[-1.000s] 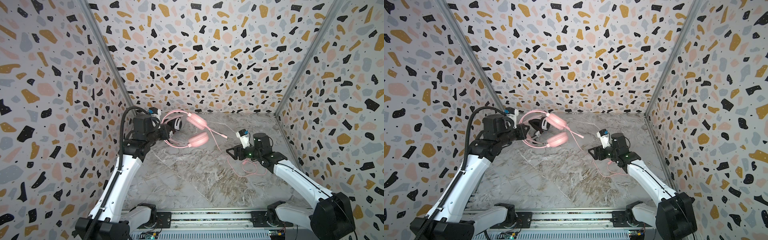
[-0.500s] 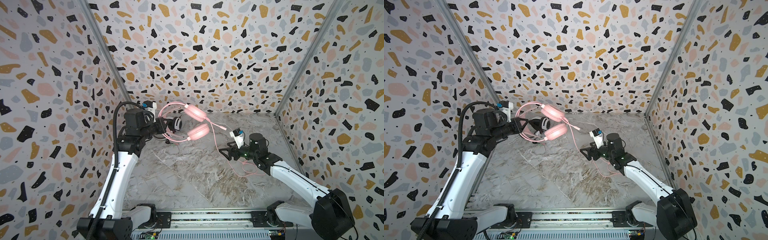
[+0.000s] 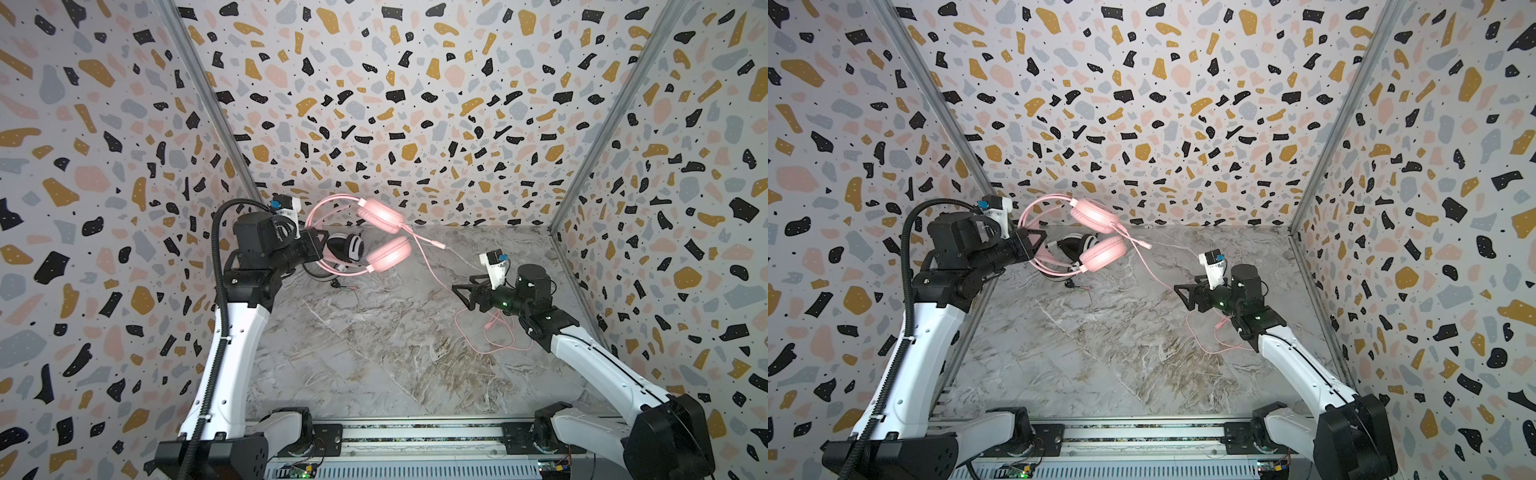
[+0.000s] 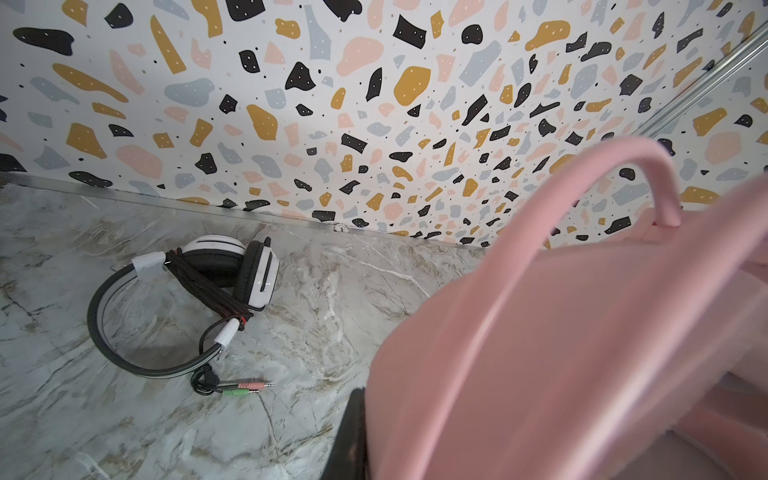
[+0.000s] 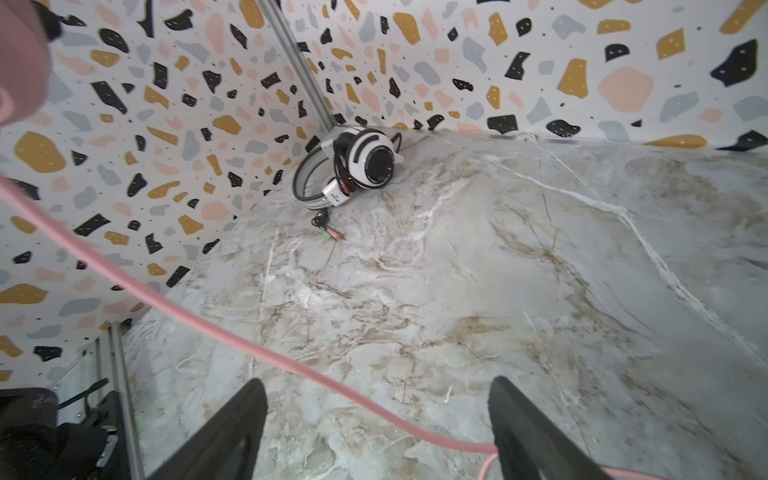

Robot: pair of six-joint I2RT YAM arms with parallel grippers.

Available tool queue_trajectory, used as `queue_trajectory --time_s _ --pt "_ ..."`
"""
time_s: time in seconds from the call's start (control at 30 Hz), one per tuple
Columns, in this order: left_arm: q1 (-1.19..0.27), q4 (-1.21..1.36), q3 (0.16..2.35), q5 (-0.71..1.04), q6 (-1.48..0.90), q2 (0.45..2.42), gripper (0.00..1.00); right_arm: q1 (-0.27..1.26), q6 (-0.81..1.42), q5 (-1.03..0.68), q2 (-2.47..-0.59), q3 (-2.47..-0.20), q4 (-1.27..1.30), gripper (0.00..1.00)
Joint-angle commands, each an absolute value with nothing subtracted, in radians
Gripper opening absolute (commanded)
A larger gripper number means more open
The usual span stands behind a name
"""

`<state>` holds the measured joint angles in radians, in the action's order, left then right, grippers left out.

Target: Wrap the headphones

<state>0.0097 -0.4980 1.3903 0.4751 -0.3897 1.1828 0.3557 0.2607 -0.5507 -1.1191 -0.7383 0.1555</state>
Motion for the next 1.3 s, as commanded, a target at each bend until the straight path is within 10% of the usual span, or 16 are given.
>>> queue_trajectory --time_s 0.0,0.37,0.9,1.27 --pt "0.023 -0.418 1.454 0.527 -0.433 1.175 0.0 0.373 0.277 -0.624 -1.077 -0.711 0.239 0.85" --pt "0.046 -0.413 1.513 0.604 -0.47 1.193 0.0 0.496 0.217 -0.669 -1.289 -0.805 0.258 0.84" --pt "0.087 -0.035 1.436 0.535 -0.83 1.165 0.0 0.665 0.282 -0.489 -1.331 -0.723 0.295 0.19" --pt "0.087 0.054 1.296 0.086 -1.003 1.059 0.0 0.935 0.226 -0.202 -1.324 -0.915 0.025 0.09"
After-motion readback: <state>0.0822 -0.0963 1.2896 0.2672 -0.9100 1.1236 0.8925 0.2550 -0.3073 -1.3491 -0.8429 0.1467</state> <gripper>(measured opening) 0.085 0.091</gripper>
